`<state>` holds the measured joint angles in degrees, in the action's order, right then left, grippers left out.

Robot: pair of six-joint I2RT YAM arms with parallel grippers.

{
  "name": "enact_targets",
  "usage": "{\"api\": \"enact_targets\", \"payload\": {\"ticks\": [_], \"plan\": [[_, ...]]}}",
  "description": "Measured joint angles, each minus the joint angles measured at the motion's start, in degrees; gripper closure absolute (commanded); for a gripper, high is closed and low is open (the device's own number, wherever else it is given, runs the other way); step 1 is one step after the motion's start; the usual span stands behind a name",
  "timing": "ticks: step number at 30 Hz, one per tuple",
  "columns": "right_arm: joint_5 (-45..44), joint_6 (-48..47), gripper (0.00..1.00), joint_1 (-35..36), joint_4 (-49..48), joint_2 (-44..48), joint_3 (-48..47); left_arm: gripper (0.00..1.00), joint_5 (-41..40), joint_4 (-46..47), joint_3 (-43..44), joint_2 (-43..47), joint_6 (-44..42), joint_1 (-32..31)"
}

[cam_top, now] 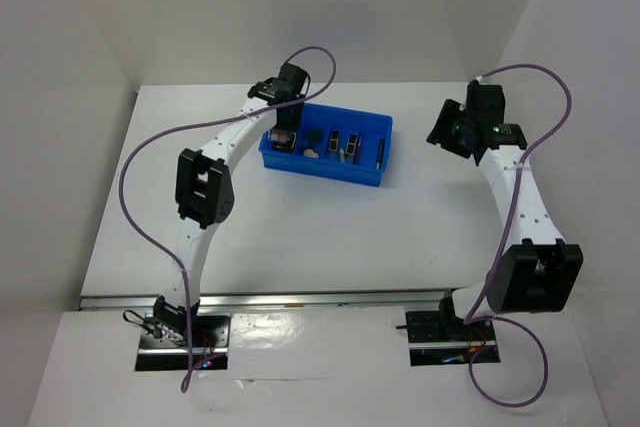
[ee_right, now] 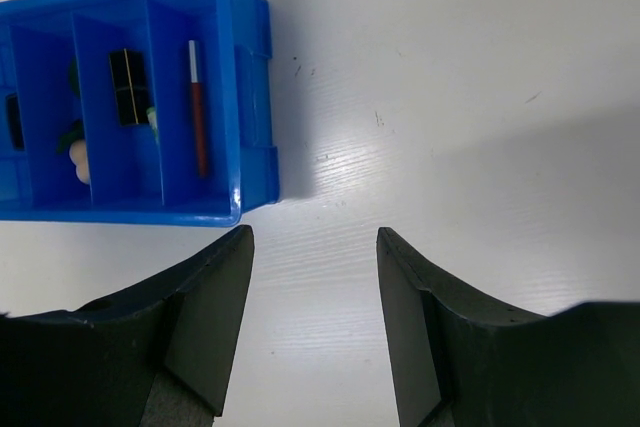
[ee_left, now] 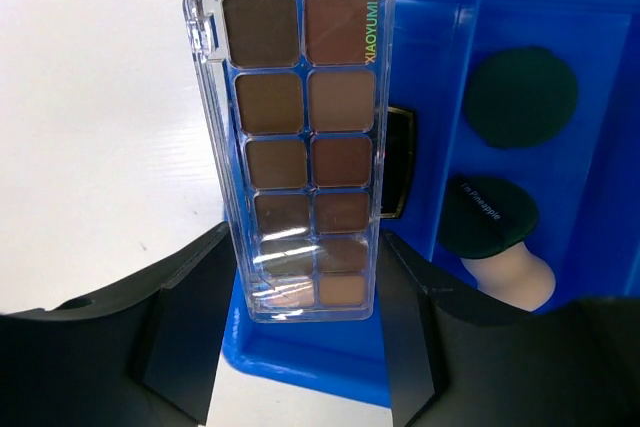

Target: Organize the makeup

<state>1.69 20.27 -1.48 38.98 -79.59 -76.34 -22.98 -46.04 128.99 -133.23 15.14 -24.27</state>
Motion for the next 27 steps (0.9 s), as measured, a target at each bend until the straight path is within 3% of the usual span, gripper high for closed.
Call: {"api": "enact_targets", "payload": {"ticks": [4, 5, 6, 10, 17, 19, 20, 21, 23, 27], "plan": [[-0.39, 0.00, 0.40, 0.00, 0.00, -0.39, 0.00, 0.48, 1.03, 0.57, 0.37, -1.57, -0.07, -0.31], [-0.48, 0.00, 0.40, 0.00, 0.02, -0.44, 0.00, 0.36, 1.51, 0.68, 0.37, -2.05, -0.07, -0.31], [-0.59, 0.00, 0.40, 0.00, 0.02, -0.44, 0.00, 0.30, 1.75, 0.66, 0.37, -2.29, -0.04, -0.37], [-0.83, 0.00, 0.40, 0.00, 0.07, -0.46, -0.09, 0.12, 2.60, 0.63, 0.22, -2.71, -0.17, -0.57], [-0.83, 0.00, 0.33, 0.00, 0.13, -0.46, -0.22, 0.07, 2.75, 0.92, 0.00, -2.16, 0.09, -0.57], [-0.87, 0.00, 0.25, 0.00, 0.26, -0.46, -0.37, 0.07, 2.89, 0.15, 0.00, -1.05, 0.31, -0.57], [-0.96, -0.04, 0.12, 0.00, 0.44, -0.46, -0.55, 0.07, 2.95, -0.42, -0.02, 0.07, 0.66, -0.57], [-1.22, 0.00, 0.07, 0.00, 0.52, -0.46, -0.72, 0.07, 3.10, -0.81, -0.15, 1.33, 1.38, -0.57], [-2.21, 0.17, 0.00, 0.00, 1.14, -0.50, -1.31, 0.07, 3.32, -1.14, -2.16, 6.03, 2.78, -0.57], [-5.79, 1.14, 0.00, 0.00, 2.21, -0.48, -2.08, 0.07, 2.80, 0.20, -12.90, 21.68, 6.29, -0.57]]}}
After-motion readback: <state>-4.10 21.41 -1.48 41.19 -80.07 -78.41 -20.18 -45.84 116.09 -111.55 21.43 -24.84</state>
